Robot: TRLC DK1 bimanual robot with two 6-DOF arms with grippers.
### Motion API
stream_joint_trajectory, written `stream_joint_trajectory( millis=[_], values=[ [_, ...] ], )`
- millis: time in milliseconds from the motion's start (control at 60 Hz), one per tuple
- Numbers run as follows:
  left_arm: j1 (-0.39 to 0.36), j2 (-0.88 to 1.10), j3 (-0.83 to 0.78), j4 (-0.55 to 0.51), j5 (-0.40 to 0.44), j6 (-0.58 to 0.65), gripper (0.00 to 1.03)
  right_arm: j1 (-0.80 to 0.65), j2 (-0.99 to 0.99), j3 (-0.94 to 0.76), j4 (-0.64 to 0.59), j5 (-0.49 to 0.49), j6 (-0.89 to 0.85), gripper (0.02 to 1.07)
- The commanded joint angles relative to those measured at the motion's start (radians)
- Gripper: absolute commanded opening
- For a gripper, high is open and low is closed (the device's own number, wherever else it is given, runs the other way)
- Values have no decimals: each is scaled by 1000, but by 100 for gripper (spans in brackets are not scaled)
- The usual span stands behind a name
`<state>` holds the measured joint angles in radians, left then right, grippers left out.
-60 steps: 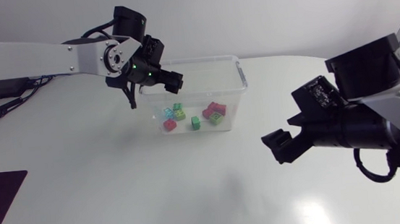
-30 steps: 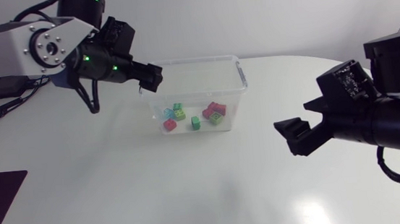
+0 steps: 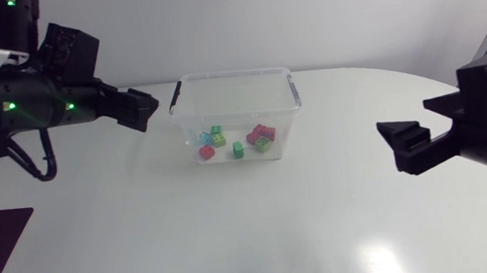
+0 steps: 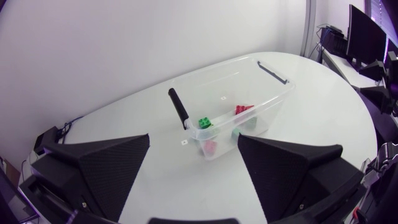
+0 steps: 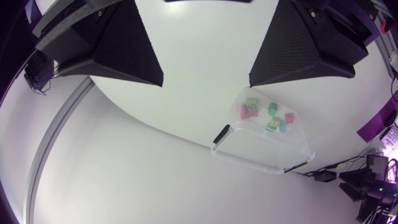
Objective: Place the duplo bricks in the container
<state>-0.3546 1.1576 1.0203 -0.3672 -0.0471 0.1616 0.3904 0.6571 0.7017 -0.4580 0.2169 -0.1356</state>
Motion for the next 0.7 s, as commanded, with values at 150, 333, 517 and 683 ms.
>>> stream_joint_trajectory(
  millis=[150,333,517,683],
  values=[
    [13,-161,-129,-13,-37,-4,99,-65,-111,-18,-31,53,-32,102],
    [22,-254,-193,-6,-62,-16,99,-114,-171,-25,-34,53,-36,102],
    [22,-352,-258,4,-114,-13,99,-157,-244,-31,-44,53,-48,102],
    [11,-415,-281,2,-155,-14,99,-193,-289,-48,-48,55,-65,102]
  ],
)
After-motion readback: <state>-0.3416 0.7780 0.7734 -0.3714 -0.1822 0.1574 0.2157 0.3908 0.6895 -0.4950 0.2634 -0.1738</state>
